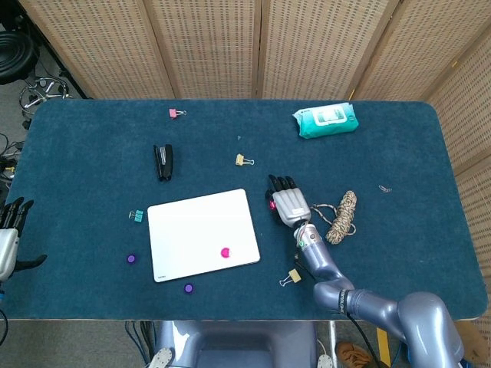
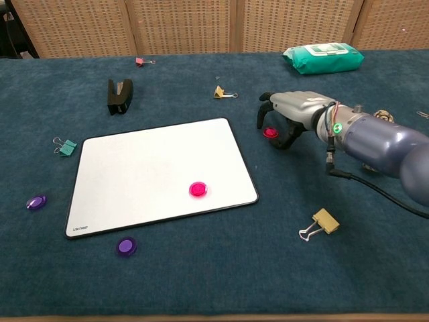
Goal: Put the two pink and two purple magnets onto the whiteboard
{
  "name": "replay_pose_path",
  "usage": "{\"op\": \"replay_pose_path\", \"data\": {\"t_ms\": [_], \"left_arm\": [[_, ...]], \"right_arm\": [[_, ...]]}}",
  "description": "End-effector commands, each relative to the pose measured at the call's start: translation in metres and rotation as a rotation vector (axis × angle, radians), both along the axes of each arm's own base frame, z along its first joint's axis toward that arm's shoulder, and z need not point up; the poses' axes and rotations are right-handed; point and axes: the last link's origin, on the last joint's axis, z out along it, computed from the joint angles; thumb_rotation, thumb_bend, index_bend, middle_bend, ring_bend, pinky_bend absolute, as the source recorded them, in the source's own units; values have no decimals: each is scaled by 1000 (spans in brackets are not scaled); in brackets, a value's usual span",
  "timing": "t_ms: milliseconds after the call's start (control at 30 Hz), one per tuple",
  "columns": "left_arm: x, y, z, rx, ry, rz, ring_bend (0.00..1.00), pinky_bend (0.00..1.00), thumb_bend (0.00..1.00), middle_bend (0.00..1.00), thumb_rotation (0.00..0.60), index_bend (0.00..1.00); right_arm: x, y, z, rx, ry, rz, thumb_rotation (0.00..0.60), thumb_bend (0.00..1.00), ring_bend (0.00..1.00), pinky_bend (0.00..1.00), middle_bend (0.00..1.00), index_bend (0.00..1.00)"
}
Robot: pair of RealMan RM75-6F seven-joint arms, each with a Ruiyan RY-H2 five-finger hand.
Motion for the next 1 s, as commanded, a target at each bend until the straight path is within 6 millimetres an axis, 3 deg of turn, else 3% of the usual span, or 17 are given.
{"op": "replay_pose_path", "data": {"t_ms": [33, 167, 467, 1000], "left_arm": [[0, 0, 0, 1, -1, 2, 0, 0, 0, 0, 600, 0], [-1, 1, 1, 4, -2, 5, 0, 0, 0, 0, 600, 0], [-2, 2, 0, 0, 0, 12, 0, 0, 0, 0, 600, 0], [-2, 2, -1, -4, 0, 11, 0, 0, 0, 0, 600, 0]], "right_arm": [[0, 0, -2, 1, -1, -1, 600, 460, 0, 0, 0, 326], [0, -2, -3, 0, -3, -6, 600, 459, 0, 0, 0, 349], [-4, -6, -4, -15, -17, -18, 600, 459, 0, 0, 0, 512], [-14, -9, 2, -43, -22, -33, 600, 465, 0, 0, 0, 649]]}}
